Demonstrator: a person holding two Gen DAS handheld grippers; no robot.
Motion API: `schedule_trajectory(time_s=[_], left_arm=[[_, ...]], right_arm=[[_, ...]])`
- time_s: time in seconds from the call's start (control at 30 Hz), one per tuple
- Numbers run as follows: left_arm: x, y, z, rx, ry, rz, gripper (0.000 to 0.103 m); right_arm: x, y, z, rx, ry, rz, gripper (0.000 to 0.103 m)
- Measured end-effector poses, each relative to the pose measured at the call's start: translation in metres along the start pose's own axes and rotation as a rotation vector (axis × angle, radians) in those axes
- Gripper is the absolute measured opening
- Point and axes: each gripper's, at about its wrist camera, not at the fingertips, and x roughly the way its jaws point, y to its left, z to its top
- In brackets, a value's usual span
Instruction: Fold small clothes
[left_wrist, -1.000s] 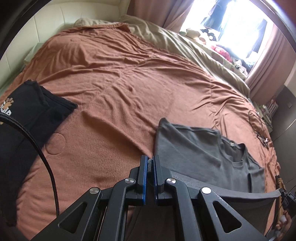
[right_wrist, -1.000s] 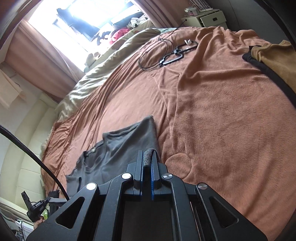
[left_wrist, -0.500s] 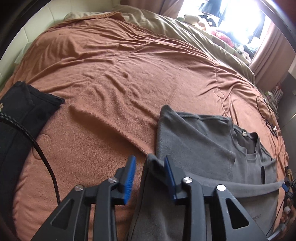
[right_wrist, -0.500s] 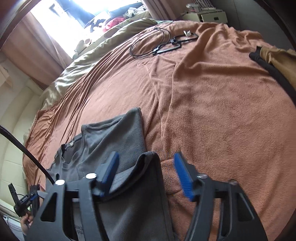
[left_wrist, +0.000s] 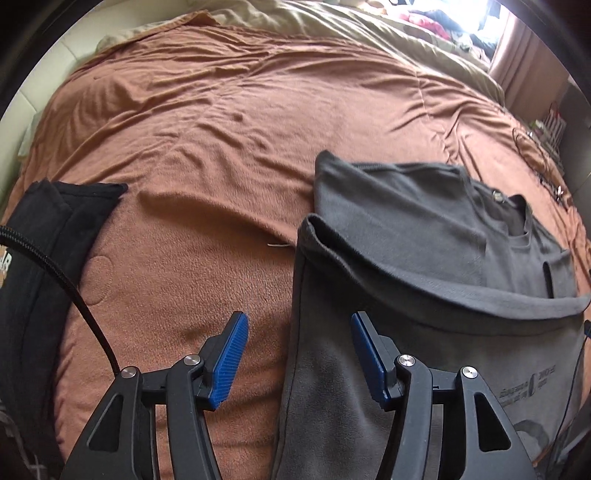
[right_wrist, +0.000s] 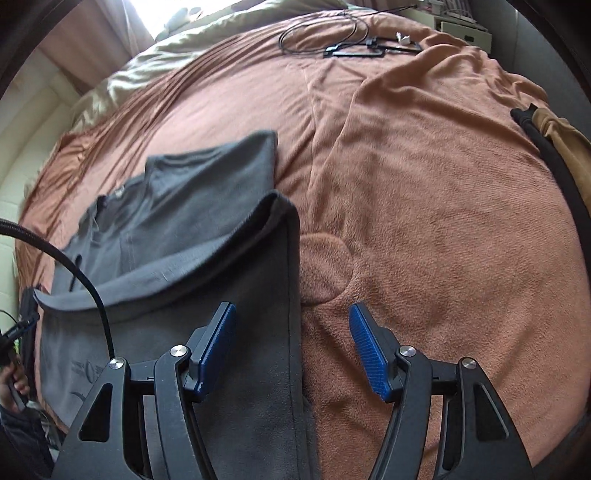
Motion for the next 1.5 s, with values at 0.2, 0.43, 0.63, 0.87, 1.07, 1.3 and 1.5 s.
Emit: schedule_trajectory(time_s=[0.2, 0.43, 0.63, 0.87, 1.07, 1.3, 1.5], left_arm=[[0.027, -0.007, 0.014, 0.036, 0.04, 0.007, 0.06], [0.049, -0.008, 0.044, 0.039, 0.037, -0.001, 0.059], [0.049, -0.006, 0.063, 0.008, 0.014, -0.027, 0.042], [0.033, 0.001, 0.061, -0.001, -0.01, -0.074, 0.039], [0.048, -0.001, 0.053, 0.014, 0.039, -0.089, 0.039], [0.06, 0.004, 0.056, -0.037, 0.044, -0.144, 0.034], [0.056, 0.01, 0.056, -0.068, 0.033, -0.175, 0.016]], right_arm=[[0.019, 0.011, 0.018, -0.045, 0.005, -0.051, 0.062], [0.039, 0.017, 0.052, -0.076, -0.021, -0.083, 0.062], [0.041, 0.016, 0.066, -0.03, -0.069, -0.082, 0.059], [0.013, 0.005, 0.05, -0.013, -0.106, -0.048, 0.058], [0.009, -0.003, 0.042, -0.041, -0.06, -0.025, 0.058], [0.027, 0.005, 0.056, -0.062, -0.022, 0.0, 0.043], [0.039, 0.011, 0.065, -0.076, -0.021, 0.017, 0.014]])
